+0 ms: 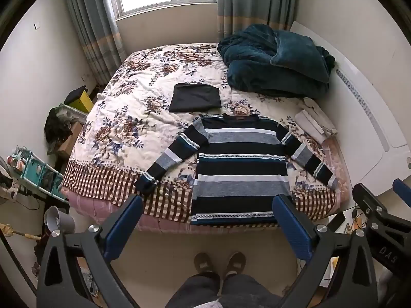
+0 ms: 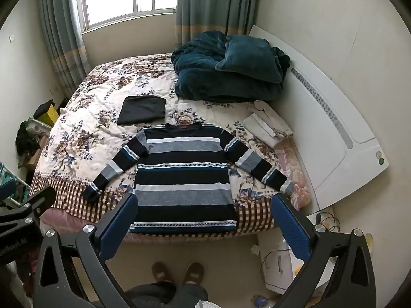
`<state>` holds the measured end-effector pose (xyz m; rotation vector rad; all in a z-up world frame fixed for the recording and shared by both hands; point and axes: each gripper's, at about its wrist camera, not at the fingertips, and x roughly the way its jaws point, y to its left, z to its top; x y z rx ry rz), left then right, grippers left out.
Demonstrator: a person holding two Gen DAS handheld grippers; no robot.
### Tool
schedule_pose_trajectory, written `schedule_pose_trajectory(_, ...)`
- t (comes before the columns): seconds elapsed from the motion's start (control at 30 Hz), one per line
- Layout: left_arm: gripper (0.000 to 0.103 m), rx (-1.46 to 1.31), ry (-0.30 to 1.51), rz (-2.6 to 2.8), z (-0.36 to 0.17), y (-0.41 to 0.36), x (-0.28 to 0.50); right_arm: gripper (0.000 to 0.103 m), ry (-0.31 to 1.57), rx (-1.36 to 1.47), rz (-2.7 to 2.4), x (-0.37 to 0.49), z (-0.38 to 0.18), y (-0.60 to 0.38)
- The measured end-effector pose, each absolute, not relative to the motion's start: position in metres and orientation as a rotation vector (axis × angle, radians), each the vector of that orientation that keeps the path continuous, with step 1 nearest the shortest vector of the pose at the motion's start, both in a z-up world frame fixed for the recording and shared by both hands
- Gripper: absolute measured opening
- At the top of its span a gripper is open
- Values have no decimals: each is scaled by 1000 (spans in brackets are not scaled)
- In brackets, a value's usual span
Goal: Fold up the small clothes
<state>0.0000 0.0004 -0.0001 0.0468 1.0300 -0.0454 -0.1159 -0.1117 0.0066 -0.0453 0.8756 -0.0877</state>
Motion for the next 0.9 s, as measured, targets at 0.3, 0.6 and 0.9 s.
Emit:
schedule_pose_trajectory(0.3,103,52,1027,-33,3,0,2,103,875,-48,-93,-115,8,-112)
schedule_pose_trajectory(0.6,103,48,1024,-35,2,-1,1,103,874,-45,-88,-114,10,-111)
schedule_pose_trajectory(0.9,103,46,1022,-36,0,1,3,103,876,-44,-87,-110,13,-110)
